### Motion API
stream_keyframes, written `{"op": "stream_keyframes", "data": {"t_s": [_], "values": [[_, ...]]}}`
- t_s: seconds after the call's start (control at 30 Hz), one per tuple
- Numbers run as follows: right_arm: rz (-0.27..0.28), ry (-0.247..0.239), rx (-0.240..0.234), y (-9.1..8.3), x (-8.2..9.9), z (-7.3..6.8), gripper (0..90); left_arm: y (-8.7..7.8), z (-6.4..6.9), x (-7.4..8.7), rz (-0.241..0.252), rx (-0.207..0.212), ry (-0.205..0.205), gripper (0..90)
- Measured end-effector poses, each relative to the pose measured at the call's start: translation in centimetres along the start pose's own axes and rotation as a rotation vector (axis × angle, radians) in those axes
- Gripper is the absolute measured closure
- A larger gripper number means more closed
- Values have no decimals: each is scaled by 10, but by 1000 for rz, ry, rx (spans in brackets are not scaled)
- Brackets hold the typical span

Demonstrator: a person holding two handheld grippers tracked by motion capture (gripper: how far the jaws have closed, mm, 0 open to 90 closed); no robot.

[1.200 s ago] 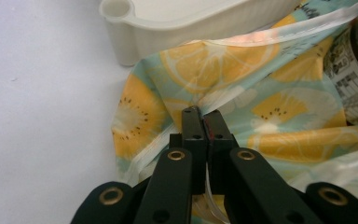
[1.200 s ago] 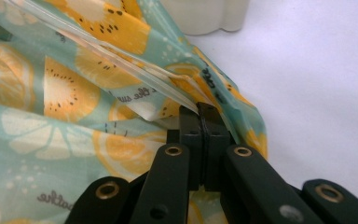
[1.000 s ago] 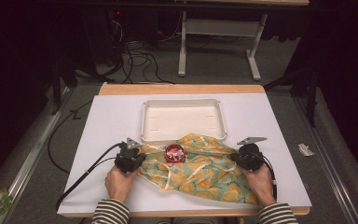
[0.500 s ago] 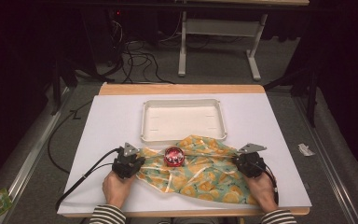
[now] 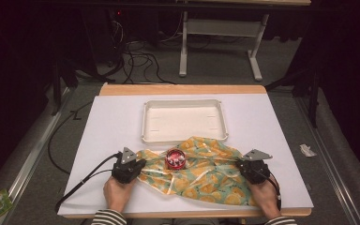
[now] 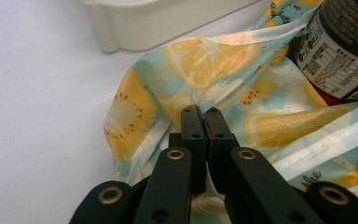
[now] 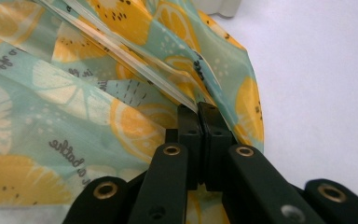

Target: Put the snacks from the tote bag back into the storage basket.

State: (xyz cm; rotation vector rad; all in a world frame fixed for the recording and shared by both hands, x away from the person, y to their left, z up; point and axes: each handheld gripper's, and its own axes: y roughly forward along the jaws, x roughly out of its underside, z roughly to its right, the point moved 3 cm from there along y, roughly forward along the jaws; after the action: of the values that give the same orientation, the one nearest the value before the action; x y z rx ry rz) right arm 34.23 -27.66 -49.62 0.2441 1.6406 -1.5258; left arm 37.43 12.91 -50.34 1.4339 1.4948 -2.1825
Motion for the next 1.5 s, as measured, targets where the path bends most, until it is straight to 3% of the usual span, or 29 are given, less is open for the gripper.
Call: {"op": "stream_keyframes", "data": {"t_s": [0.3,0.5,0.6,0.83,1.3,1.5], "values": [[-9,20,1,-3,2,1,897,1,1,1,12,3,7,886],[13,45,0,-3,4,3,840,1,2,2,18,-6,20,860],[25,49,11,-3,5,4,788,1,3,2,18,-12,24,858],[44,80,-22,-5,1,6,651,1,3,2,22,-8,28,828],[94,101,-77,-14,-13,4,472,1,4,2,24,0,31,796],[147,120,-102,-24,-18,4,417,1,4,2,24,0,30,795]]}}
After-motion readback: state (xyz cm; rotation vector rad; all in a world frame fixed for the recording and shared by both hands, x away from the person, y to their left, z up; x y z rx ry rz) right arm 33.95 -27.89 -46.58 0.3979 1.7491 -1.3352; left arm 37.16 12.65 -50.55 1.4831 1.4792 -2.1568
